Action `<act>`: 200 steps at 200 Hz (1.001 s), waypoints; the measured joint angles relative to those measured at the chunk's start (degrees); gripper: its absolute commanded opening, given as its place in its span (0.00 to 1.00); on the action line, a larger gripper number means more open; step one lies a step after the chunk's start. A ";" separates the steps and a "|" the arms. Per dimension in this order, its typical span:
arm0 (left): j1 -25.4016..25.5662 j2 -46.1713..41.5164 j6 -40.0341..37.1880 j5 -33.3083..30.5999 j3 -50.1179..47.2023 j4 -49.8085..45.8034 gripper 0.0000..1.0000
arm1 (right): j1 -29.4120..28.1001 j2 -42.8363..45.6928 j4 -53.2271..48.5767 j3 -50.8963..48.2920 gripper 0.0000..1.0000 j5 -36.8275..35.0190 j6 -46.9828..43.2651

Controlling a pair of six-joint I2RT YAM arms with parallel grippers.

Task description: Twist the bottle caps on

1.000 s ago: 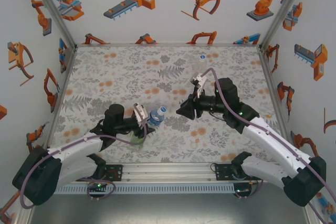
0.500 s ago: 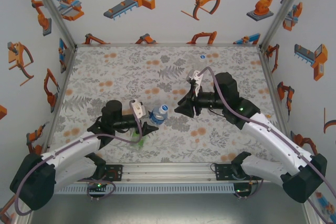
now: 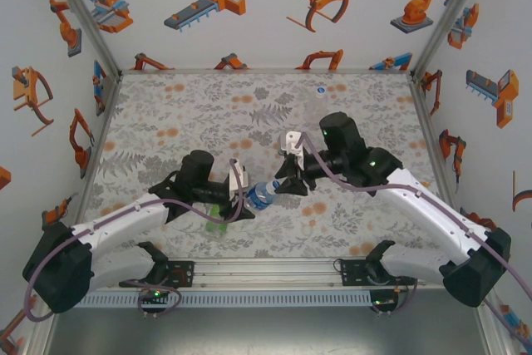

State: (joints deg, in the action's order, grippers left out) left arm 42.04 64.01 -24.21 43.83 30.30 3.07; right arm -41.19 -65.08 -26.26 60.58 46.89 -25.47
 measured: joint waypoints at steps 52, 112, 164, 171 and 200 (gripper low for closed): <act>0.37 0.22 -0.76 0.79 0.02 -1.84 0.00 | -1.42 -0.02 -0.42 -0.57 0.41 -0.72 -2.69; 0.68 0.33 -1.29 1.01 0.55 -3.13 0.00 | -1.73 -1.40 -0.39 -0.61 0.42 -1.68 -3.10; 0.68 0.31 -1.49 0.98 0.55 -3.17 0.00 | -2.05 -2.86 -1.40 -0.61 0.35 -1.36 -3.13; 0.68 0.31 -1.60 0.98 0.55 -3.21 0.00 | -2.21 -2.95 -1.55 -0.61 0.34 -1.53 -3.17; 0.72 0.28 -1.60 1.01 0.55 -3.54 0.00 | -2.25 -2.95 -1.86 -0.61 0.22 -1.77 -3.34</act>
State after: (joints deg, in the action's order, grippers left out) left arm 42.76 64.29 -25.80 44.84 30.85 -0.47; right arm -43.44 -68.03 -28.12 59.96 45.12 -28.82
